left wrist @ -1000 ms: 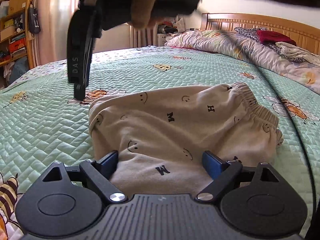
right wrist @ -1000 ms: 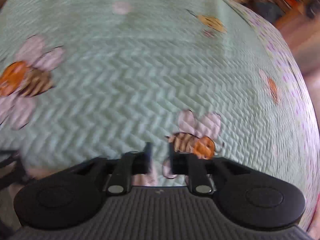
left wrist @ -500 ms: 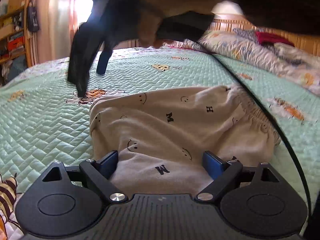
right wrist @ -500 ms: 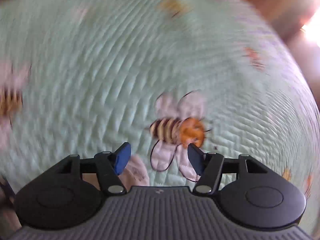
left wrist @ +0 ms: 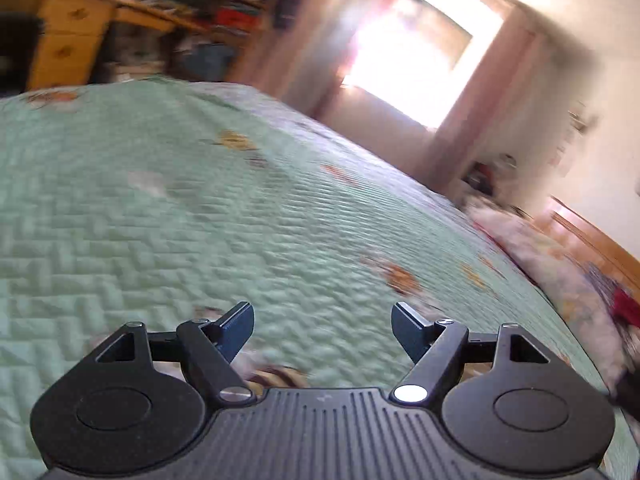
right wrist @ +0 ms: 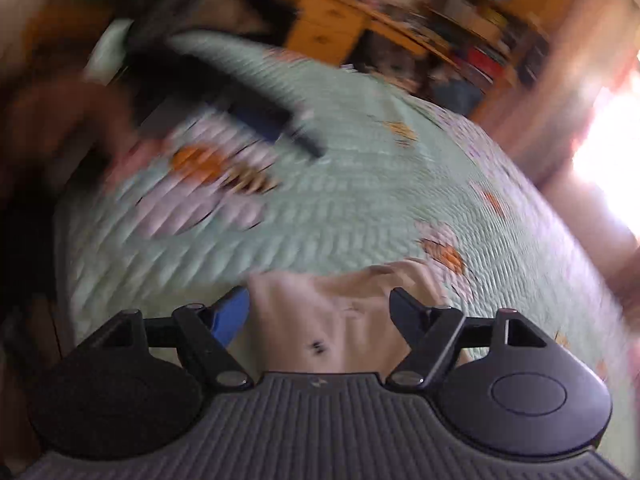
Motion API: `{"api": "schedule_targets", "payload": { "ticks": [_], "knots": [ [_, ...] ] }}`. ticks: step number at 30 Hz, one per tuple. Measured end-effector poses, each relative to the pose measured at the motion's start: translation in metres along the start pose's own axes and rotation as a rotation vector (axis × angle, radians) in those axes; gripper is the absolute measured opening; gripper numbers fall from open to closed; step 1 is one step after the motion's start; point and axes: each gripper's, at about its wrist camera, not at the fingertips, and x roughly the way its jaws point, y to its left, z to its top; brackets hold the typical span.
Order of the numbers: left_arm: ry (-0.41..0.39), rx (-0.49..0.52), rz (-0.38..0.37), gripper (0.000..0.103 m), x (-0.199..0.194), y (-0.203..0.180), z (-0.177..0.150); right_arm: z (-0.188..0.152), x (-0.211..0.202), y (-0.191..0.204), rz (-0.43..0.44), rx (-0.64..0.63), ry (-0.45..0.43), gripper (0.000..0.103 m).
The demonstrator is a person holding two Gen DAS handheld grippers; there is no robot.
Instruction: Fold clothes
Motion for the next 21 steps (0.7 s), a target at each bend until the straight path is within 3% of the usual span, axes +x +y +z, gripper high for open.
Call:
{"api": "schedule_targets", "payload": {
  "ticks": [2, 5, 12, 14, 17, 18, 19, 21],
  "knots": [
    [0.008, 0.0, 0.018, 0.077, 0.001, 0.001, 0.001, -0.001, -0.002, 0.025, -0.009, -0.082, -0.01, 0.064],
    [0.056, 0.045, 0.011, 0.078, 0.01, -0.01, -0.001, 0.003, 0.008, 0.03, 0.014, -0.108, 0.01, 0.058],
    [0.143, 0.207, -0.071, 0.08, 0.034, -0.047, -0.002, -0.014, 0.028, 0.064, -0.103, -0.468, 0.107, 0.059],
    [0.154, 0.278, -0.086, 0.082, 0.04, -0.058, -0.003, -0.019, 0.03, 0.073, -0.131, -0.519, 0.098, 0.06],
    [0.165, 0.35, -0.084, 0.086, 0.056, -0.068, 0.001, -0.017, 0.028, 0.061, -0.077, -0.458, 0.09, 0.06],
    [0.176, 0.36, -0.09, 0.086, 0.062, -0.07, 0.004, -0.017, 0.027, 0.056, -0.055, -0.432, 0.087, 0.056],
    [0.189, 0.366, -0.101, 0.086, 0.068, -0.071, 0.007, -0.016, 0.026, 0.051, -0.034, -0.406, 0.085, 0.034],
    [0.211, 0.389, -0.12, 0.087, 0.076, -0.074, 0.011, -0.014, 0.024, 0.042, 0.01, -0.354, 0.08, 0.025]
  ]
}}
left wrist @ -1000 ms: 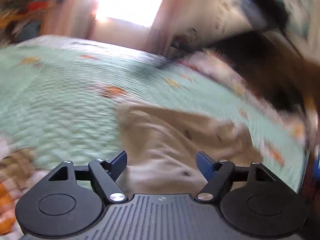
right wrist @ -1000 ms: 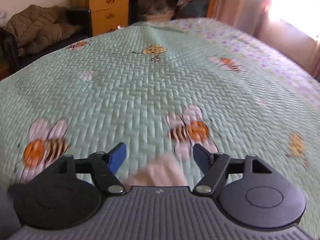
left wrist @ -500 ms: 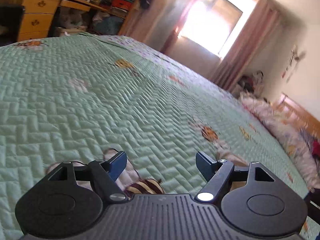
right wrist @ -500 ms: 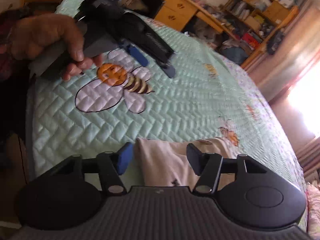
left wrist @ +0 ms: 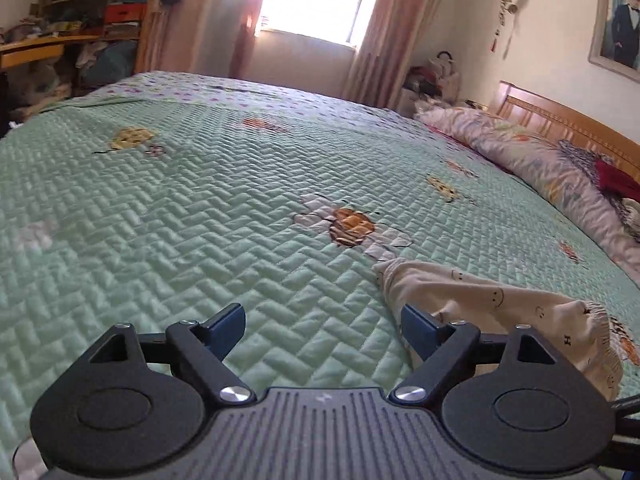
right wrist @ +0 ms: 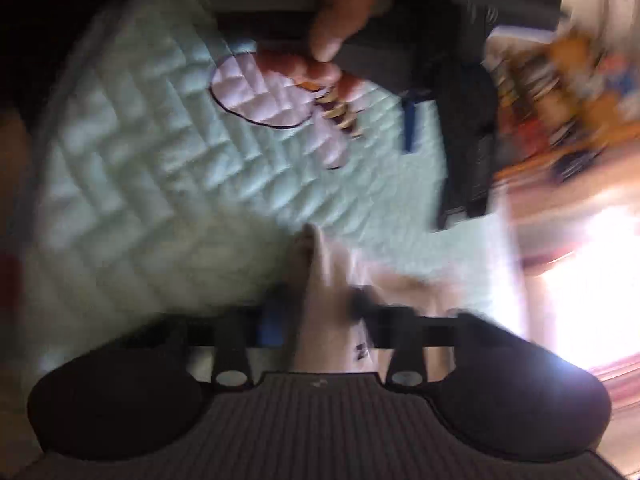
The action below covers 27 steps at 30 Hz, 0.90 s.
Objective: Fold clothes
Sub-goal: 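Pinch the pants edge with the right gripper while the left gripper moves beside it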
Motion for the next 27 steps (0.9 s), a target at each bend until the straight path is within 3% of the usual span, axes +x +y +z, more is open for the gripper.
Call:
{"api": "schedule_targets", "payload": {
  "ticks": [8, 14, 20, 23, 27],
  "knots": [
    [-0.028, 0.27, -0.097, 0.088, 0.0, -0.016, 0.0, -0.009, -0.008, -0.038, 0.176, 0.2, -0.052, 0.012],
    [0.032, 0.492, -0.096, 0.089, 0.024, -0.035, -0.008, -0.037, -0.003, -0.086, 0.401, 0.533, -0.145, 0.008],
    [0.021, 0.629, -0.121, 0.084, 0.034, -0.038, -0.005, -0.047, -0.007, -0.073, 0.418, 0.507, -0.175, 0.007],
    [0.007, 0.613, -0.09, 0.084, 0.031, -0.027, 0.003, -0.058, 0.003, -0.08, 0.428, 0.515, -0.188, 0.007],
    [0.052, 0.643, -0.04, 0.083, 0.043, -0.019, 0.003, -0.075, 0.019, -0.094, 0.494, 0.602, -0.209, 0.007]
  ]
}}
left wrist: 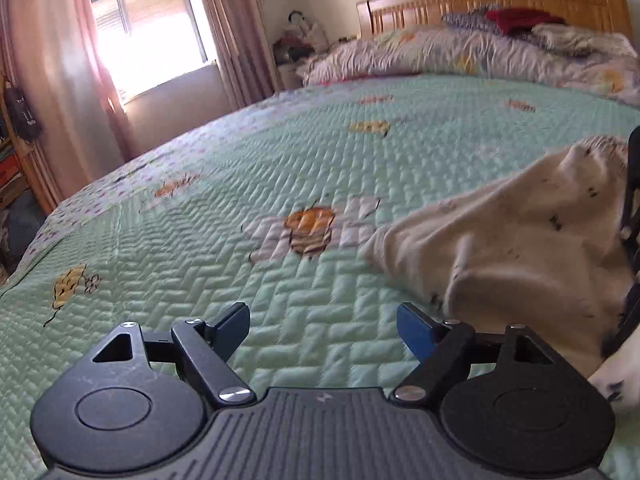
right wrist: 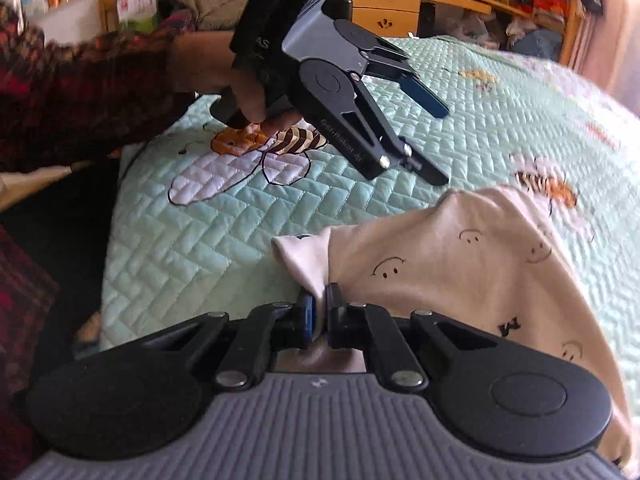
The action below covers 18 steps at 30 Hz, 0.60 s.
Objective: Fold clothes
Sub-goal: 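Pinch the pants edge with the right gripper while the left gripper moves beside it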
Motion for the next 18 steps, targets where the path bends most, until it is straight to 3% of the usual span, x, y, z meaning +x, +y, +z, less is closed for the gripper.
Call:
{"api": "schedule_targets", "payload": {
  "ticks": [5, 8, 15, 18],
  "knots": [
    [-0.017, -0.019, -0.131, 0.08, 0.014, 0.004, 0.005, -0.015, -0.007, -0.032, 0.123, 0.201, -0.063, 0.007],
    [-0.032, -0.032, -0.216, 0.072, 0.023, 0.007, 0.008, -0.022, -0.011, -0.041, 0.162, 0.26, -0.092, 0.005],
    [-0.061, -0.032, -0.387, 0.03, 0.038, 0.008, 0.016, -0.034, -0.017, -0.051, 0.205, 0.304, -0.148, 0.005],
    [-0.048, -0.022, -0.42, 0.029, 0.048, 0.01, 0.019, -0.038, -0.02, -0.055, 0.225, 0.318, -0.168, 0.005]
  ]
}}
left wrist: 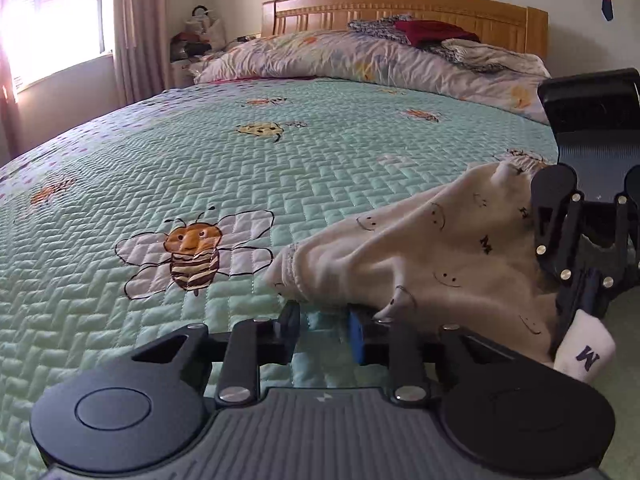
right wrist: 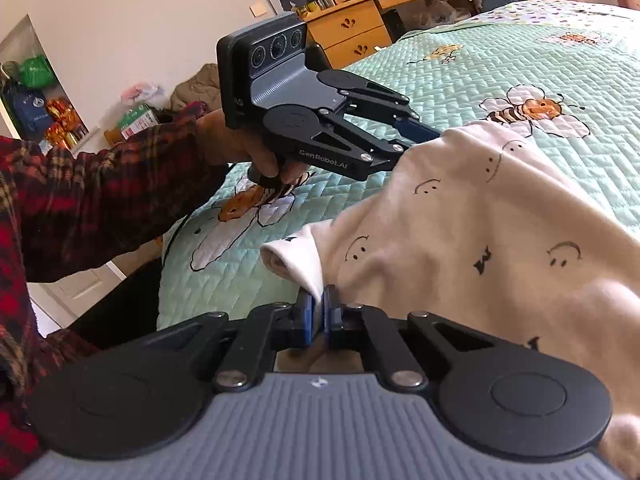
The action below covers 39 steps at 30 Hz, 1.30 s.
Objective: Fold clothes
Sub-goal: 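Pinch the pants edge with the right gripper while the left gripper moves beside it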
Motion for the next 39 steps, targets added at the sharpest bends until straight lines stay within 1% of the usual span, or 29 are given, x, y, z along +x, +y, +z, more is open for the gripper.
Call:
{"api": "schedule_targets", "payload": {
  "ticks": [3, 4, 5, 6, 8, 9, 13, 15, 17, 20, 22, 23, 25, 26, 28, 29, 30, 32, 33, 34, 35, 37, 39],
  "knots": [
    [-0.011, -0.048, -0.053, 0.029, 0.002, 0.015, 0.002, -0.003, -0.003, -0.003, 0.021, 0.007, 0.0, 0.005],
    [-0.017, -0.06, -0.07, 0.019, 0.003, 0.018, 0.003, -0.005, -0.005, -0.005, 0.023, 0.011, 0.0, 0.005],
    [-0.019, -0.064, -0.079, 0.007, 0.003, 0.018, 0.003, -0.006, -0.006, -0.006, 0.026, 0.015, -0.001, 0.005],
    [-0.02, -0.065, -0.084, 0.001, 0.004, 0.017, 0.004, -0.007, -0.006, -0.006, 0.024, 0.015, 0.0, 0.004],
    [-0.017, -0.061, -0.068, 0.0, 0.004, 0.012, 0.006, -0.009, -0.007, -0.006, 0.017, 0.01, 0.002, 0.004],
    [-0.015, -0.058, -0.045, 0.0, 0.004, 0.01, 0.008, -0.01, -0.006, -0.005, 0.011, 0.001, 0.006, 0.004],
    [-0.067, -0.089, 0.045, 0.0, -0.005, 0.008, 0.021, -0.009, -0.003, 0.003, -0.02, -0.048, 0.026, 0.004],
    [-0.095, -0.121, 0.066, 0.0, -0.005, 0.011, 0.029, -0.009, -0.001, 0.009, -0.033, -0.078, 0.039, 0.005],
    [-0.098, -0.122, 0.072, 0.0, 0.0, 0.011, 0.036, -0.009, 0.001, 0.013, -0.045, -0.102, 0.05, 0.005],
    [-0.086, -0.127, 0.076, 0.0, 0.011, 0.008, 0.042, -0.009, 0.003, 0.018, -0.059, -0.125, 0.062, 0.005],
    [-0.06, -0.129, 0.095, 0.0, 0.016, 0.01, 0.042, -0.009, 0.005, 0.023, -0.069, -0.145, 0.074, 0.005],
    [-0.047, -0.134, 0.113, 0.0, 0.016, 0.013, 0.038, -0.009, 0.006, 0.026, -0.076, -0.163, 0.082, 0.005],
    [-0.046, -0.167, 0.247, 0.0, 0.009, 0.022, 0.032, -0.007, 0.008, 0.033, -0.095, -0.208, 0.099, 0.005],
    [-0.064, -0.231, 0.301, 0.0, 0.0, 0.034, 0.028, -0.006, 0.009, 0.037, -0.105, -0.231, 0.107, 0.005],
    [-0.125, -0.351, 0.385, 0.0, -0.027, 0.052, 0.02, -0.005, 0.012, 0.044, -0.124, -0.277, 0.124, 0.006],
    [-0.135, -0.365, 0.406, 0.0, -0.037, 0.053, 0.018, -0.004, 0.013, 0.048, -0.134, -0.299, 0.133, 0.006],
    [-0.134, -0.361, 0.418, 0.0, -0.046, 0.05, 0.019, -0.004, 0.014, 0.051, -0.144, -0.322, 0.141, 0.006],
    [-0.104, -0.282, 0.38, 0.001, -0.053, 0.024, 0.02, -0.002, 0.016, 0.058, -0.163, -0.368, 0.158, 0.007],
    [-0.086, -0.236, 0.355, 0.005, -0.055, 0.009, 0.021, -0.002, 0.018, 0.062, -0.172, -0.39, 0.167, 0.01],
    [-0.073, -0.189, 0.324, 0.01, -0.056, -0.01, 0.021, -0.001, 0.019, 0.066, -0.182, -0.413, 0.175, 0.013],
    [-0.061, -0.142, 0.291, 0.013, -0.057, -0.031, 0.021, -0.001, 0.018, 0.072, -0.196, -0.448, 0.176, 0.015],
    [-0.061, -0.064, 0.22, 0.022, -0.058, -0.071, 0.018, -0.002, 0.013, 0.089, -0.229, -0.531, 0.171, 0.016],
    [-0.043, 0.016, 0.188, 0.022, -0.052, -0.105, 0.015, 0.007, -0.005, 0.093, -0.212, -0.505, 0.109, 0.017]
  ]
}}
